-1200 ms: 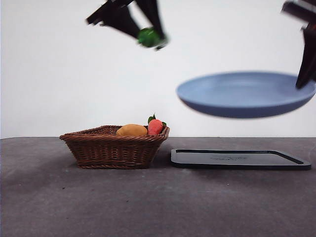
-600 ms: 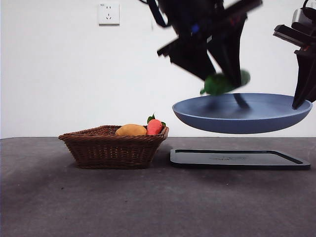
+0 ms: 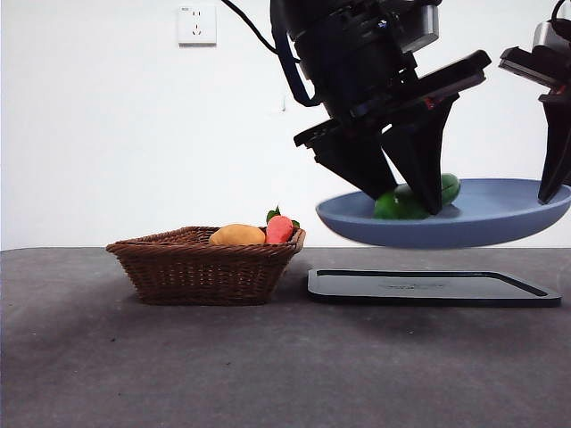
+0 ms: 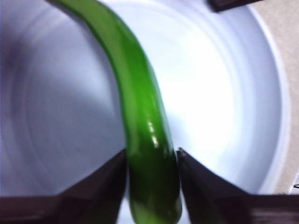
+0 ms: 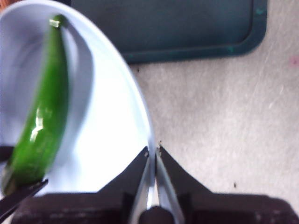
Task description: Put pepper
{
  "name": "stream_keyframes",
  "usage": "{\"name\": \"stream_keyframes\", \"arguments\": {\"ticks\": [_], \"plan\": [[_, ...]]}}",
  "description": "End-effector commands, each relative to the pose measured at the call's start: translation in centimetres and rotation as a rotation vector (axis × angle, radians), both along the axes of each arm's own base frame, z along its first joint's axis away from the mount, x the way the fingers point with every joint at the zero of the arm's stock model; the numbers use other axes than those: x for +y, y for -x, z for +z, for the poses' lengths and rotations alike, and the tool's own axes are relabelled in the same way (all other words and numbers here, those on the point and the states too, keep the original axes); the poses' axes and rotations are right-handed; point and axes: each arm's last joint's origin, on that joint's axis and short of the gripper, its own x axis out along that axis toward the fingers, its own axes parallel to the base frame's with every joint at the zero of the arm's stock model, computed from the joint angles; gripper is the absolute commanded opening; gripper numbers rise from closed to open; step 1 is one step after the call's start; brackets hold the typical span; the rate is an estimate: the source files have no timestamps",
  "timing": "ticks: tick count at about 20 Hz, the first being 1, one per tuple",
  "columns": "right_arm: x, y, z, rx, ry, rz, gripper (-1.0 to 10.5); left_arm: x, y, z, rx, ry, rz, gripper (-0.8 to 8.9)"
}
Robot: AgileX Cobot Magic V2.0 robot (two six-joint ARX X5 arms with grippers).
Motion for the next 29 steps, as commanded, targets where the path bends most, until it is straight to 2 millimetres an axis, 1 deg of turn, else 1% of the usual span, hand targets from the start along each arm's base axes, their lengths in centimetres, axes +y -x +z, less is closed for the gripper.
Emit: {"name": "stream_keyframes", "arguments": {"ticks": [1,5,7,8,12,14,16,20,22,24,26,29], "plan": [[0.1,-0.2,0.2,0.005,-0.016,-0.010,0.0,-0.6,0.1,-0.3,0.002,-0.012,-0.021,2.46],[0.1,0.1,0.1,0.046,-0.019,-0.027,0.0,-0.5,0.2,-0.3,0.013,-0.019,-0.025,2.46],[0.0,0.3,0.0,0.067,-0.019,-0.033,0.0,-0.3,0.6,0.3,0.041,0.002,-0.047,2.46],[0.0,0.3,0.0,0.076,-0.020,-0.041,0.0,-0.1,0.8,1.0,0.052,0.030,-0.064,2.47],[0.0,0.3,0.0,0.088,-0.030,-0.065,0.0,1.2,1.7,4.4,-0.002,0.099,-0.068,2.47],[0.0,0.3,0.0,0.088,-0.034,-0.078,0.0,2.3,2.2,6.4,-0.031,0.129,-0.060,2.47],[0.0,0.1,0.1,0.073,-0.043,-0.100,0.0,3.7,2.8,8.6,-0.065,0.169,-0.051,2.46],[-0.6,-0.8,0.1,0.026,-0.068,-0.160,0.0,7.8,4.7,13.6,-0.146,0.258,-0.023,2.46],[-1.3,-1.8,-0.5,0.022,-0.077,-0.198,0.0,10.4,6.1,16.1,-0.191,0.306,-0.005,2.46],[-1.8,-3.1,-1.2,0.037,-0.077,-0.220,0.0,12.7,7.6,18.2,-0.237,0.353,0.008,2.46],[-2.2,-4.7,-1.9,0.048,-0.075,-0.232,0.0,14.8,9.3,19.9,-0.283,0.395,0.012,2.46],[-2.5,-7.6,-2.6,0.046,-0.073,-0.235,0.0,17.3,11.5,21.5,-0.340,0.427,0.035,2.46]]}}
